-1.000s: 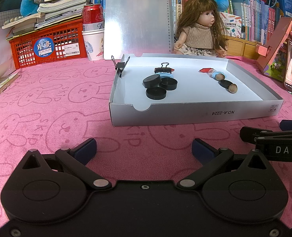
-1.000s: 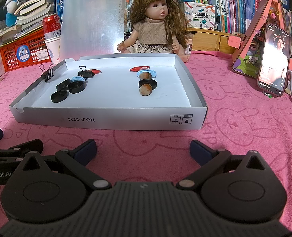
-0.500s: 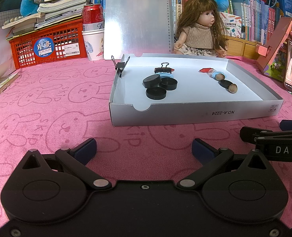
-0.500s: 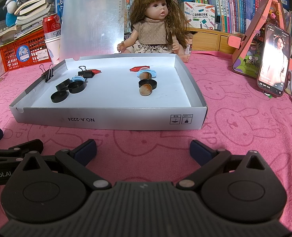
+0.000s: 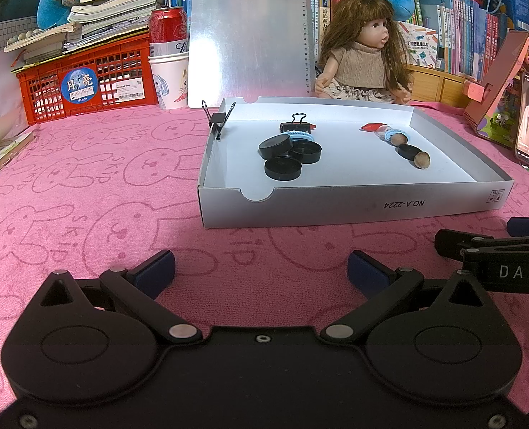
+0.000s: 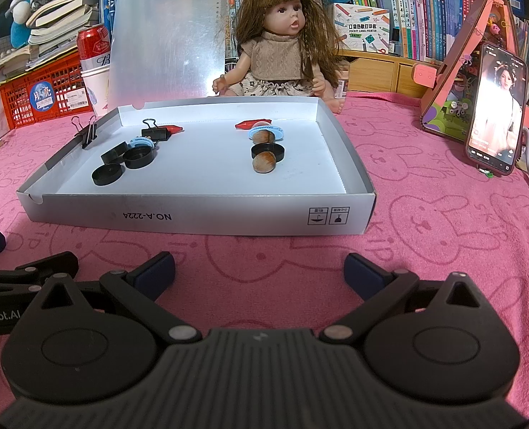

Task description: Organize rigid objects

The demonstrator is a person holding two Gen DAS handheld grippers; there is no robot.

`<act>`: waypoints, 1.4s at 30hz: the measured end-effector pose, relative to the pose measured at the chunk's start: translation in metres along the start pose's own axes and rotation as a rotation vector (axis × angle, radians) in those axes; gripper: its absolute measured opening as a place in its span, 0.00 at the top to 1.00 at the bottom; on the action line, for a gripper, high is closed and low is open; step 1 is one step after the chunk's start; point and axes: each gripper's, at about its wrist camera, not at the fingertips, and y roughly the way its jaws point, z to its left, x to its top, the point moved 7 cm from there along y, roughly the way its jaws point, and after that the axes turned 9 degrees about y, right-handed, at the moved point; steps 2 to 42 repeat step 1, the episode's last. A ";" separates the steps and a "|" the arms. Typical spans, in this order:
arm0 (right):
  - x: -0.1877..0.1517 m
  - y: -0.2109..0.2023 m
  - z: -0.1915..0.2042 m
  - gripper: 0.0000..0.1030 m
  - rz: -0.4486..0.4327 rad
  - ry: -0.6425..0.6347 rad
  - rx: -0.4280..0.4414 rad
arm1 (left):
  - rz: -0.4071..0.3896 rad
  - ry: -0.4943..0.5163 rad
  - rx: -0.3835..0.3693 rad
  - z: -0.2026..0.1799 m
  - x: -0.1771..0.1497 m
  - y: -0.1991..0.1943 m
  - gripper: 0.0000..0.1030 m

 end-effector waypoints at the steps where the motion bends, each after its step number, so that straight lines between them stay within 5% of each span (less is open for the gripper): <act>1: 0.000 0.000 0.000 0.00 0.000 -0.001 0.000 | 0.000 0.000 0.000 0.000 0.000 0.000 0.00; 42: 0.000 0.000 0.000 0.00 0.000 -0.001 0.000 | 0.000 0.000 0.000 0.000 0.000 0.000 0.00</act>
